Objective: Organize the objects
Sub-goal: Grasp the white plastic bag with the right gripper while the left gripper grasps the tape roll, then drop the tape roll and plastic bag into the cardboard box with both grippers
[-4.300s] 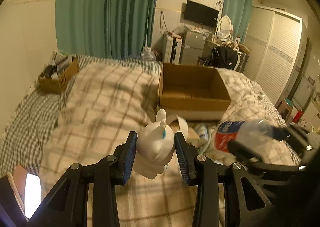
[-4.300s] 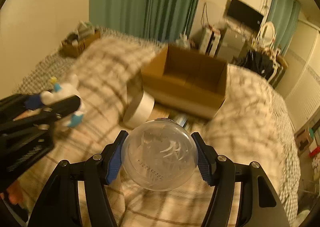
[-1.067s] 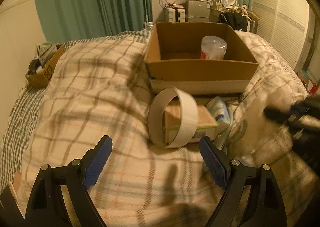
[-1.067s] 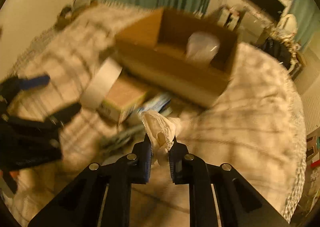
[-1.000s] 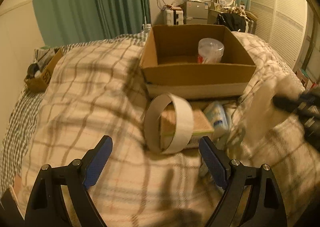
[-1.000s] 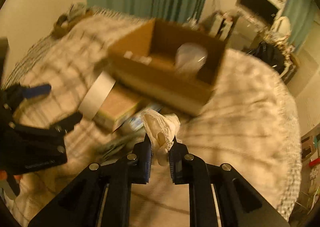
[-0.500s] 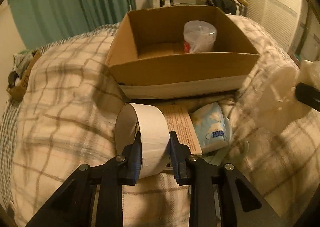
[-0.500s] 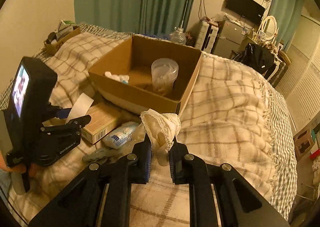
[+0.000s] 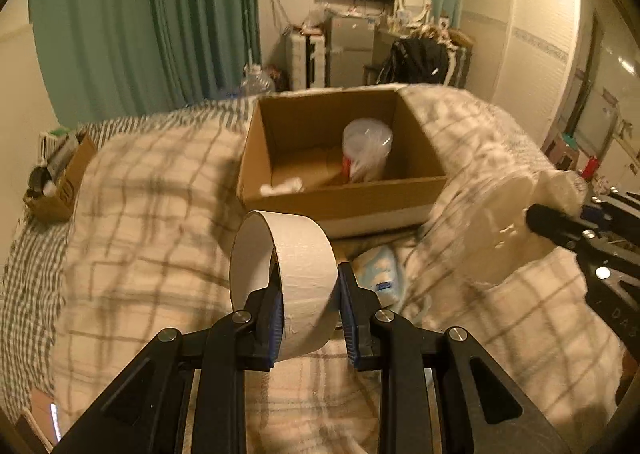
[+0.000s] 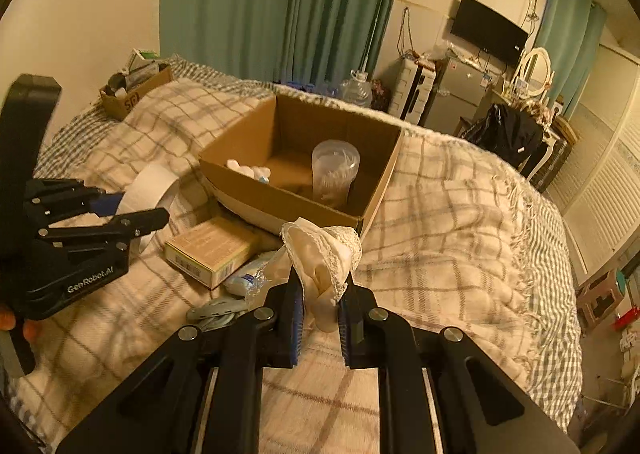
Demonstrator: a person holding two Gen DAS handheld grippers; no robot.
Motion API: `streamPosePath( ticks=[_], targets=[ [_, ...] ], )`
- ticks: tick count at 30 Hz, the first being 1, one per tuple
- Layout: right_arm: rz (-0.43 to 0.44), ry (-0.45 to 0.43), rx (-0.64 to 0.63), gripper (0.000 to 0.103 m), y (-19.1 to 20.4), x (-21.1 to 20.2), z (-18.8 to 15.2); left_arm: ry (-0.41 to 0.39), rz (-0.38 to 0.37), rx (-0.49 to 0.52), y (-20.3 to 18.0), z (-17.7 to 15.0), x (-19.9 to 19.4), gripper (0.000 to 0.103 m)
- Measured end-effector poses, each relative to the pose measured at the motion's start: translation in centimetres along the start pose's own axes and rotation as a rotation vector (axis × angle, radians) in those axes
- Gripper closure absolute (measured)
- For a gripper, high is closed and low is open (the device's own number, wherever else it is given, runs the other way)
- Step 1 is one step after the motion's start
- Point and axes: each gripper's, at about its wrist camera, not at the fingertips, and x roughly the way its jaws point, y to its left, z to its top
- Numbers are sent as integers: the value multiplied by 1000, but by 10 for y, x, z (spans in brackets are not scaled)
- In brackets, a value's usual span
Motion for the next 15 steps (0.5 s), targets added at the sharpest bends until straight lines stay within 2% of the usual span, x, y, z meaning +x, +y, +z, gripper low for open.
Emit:
streamPosePath(
  ticks=[3,8,12,15],
  targets=[
    [-12,-24,-10,90,3,-18,4,-33,-31,-5,-2,10,-19,78],
    [-44,-79,-28,90,4,-49,17,-93,-29,32,-13,28,-50,78],
    [-72,-131,-35,90,1,-72,37,-109,-80,13,-16,51,-68,78],
    [-89,-175,-38,90,-2,-85,58,-138,-63,26,-19,67,-78,78]
  ],
)
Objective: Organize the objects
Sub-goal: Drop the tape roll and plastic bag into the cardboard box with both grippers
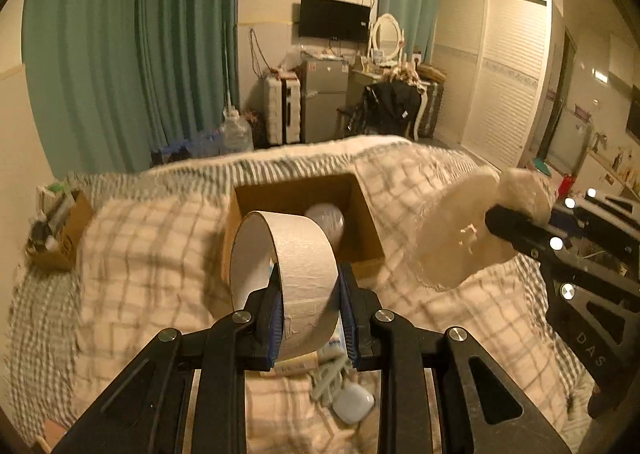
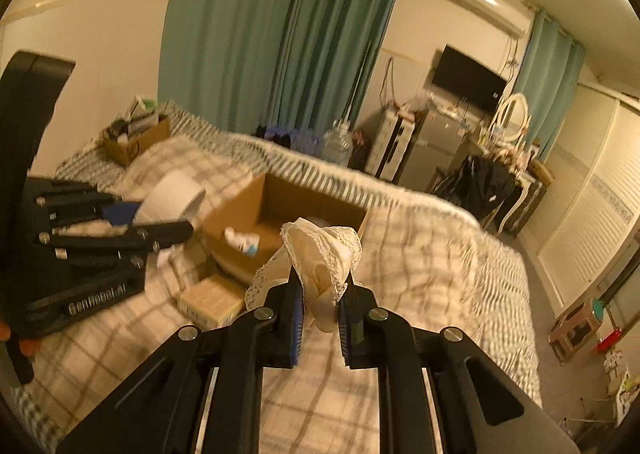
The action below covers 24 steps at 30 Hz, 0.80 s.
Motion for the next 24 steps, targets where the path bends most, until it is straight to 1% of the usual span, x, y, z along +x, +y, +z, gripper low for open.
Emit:
streamPosePath(
  ticks=[5,7,9,13,15,17,21,24],
  targets=[
    [3,-28,15,90,-11,13,42,-26,28,29,-1,31,7,78],
    [28,-24,41,90,-17,26,56,-21,62,40,2,45,19,78],
    [4,-16,44,90,-21,43,69,-12,78,41,7,58,35,78],
    [17,22,49,90,-25,88,84,17,71,36,18,70,74,78],
    [18,43,51,90,-23,111,85,36,63,32,23,67,94,78],
    [35,75,60,90,-23,136,81,73,46,11,29,61,118,78],
    [94,157,75,90,-17,191,62,132,38,-7,38,44,159,78],
    [145,210,88,90,-15,222,44,180,26,-23,45,31,189,78]
  ],
)
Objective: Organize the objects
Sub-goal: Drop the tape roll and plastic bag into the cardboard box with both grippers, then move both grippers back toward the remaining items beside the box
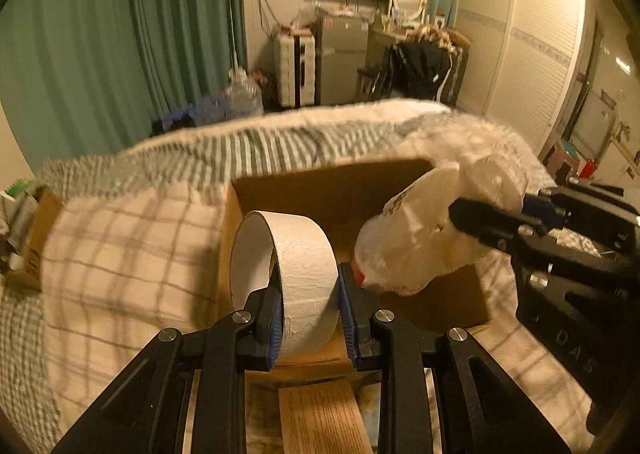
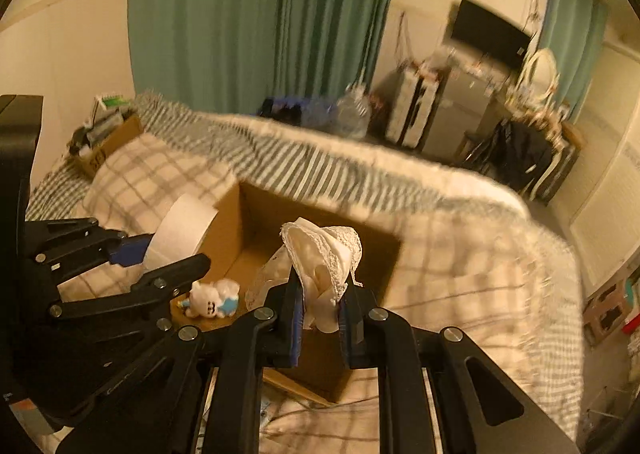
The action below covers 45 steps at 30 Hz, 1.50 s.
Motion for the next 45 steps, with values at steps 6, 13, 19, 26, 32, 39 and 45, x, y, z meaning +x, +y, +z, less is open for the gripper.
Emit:
streamPosePath(
  ticks=[6,13,19,26,32,39,45],
  targets=[
    [65,64,8,90,-3,44,-22,38,-22,-34,9,-5,39,78],
    [66,62,34,69,-12,51,-30,38,-30,-50,16,-3,50,74],
    [17,24,38,46,-17,20,-28,15,27,25,8,-8,24,31],
    [-73,-43,19,36,-15,-51,-28,-28,88,14,20,-20,-39,14],
    [-102,-109,-31,29,7,-122,-45,-116,134,-20,30,-49,-114,0],
    [-60,-141,-95,15,52,-163,-83,-174,169,-33,30,-98,-164,0],
    [-85,-114,-127,13,84,-154,-123,-174,195,-82,38,-145,-171,0]
  ],
)
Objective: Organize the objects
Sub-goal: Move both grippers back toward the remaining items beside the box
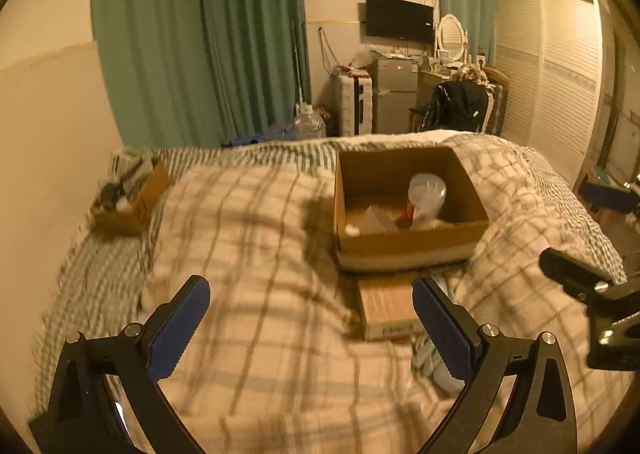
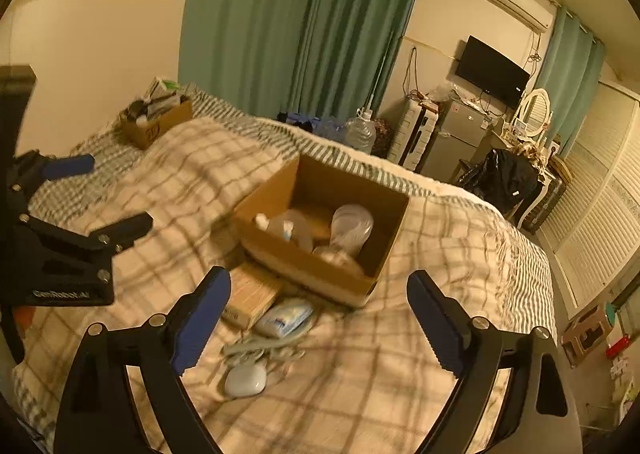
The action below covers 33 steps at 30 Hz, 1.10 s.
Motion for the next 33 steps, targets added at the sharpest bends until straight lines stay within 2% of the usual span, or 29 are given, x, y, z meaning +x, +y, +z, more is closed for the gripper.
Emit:
streamPosePath(
  ticks=[4,8,11,19,22,24,26,29,31,32,33],
  targets=[
    [22,59,-12,11,17,20,-25,41,19,-58,8,-31,11,0],
    [47,131,-8,11,26,49,-49,71,52,-60,9,-54,22,0],
    [48,199,-35,11,37,72,-66,90,78,-68,10,-63,30,0],
    [93,353,-105,12,58,115,-91,130,65,-98,17,-77,41,0],
    [102,401,-138,21,67,128,-97,144,54,-115,20,-80,44,0],
    [82,433,-158,31,74,137,-103,152,50,-125,22,-81,46,0],
    [62,458,-188,31,80,143,-109,157,42,-135,24,-81,47,0],
    [45,452,-206,35,83,141,-111,161,38,-144,25,-82,48,0],
    [22,450,-228,42,86,139,-113,161,42,-149,26,-83,48,0],
    [25,448,-242,52,88,138,-114,161,43,-152,26,-83,48,0],
    [19,442,-250,53,89,136,-114,163,44,-155,26,-83,47,0]
  ],
)
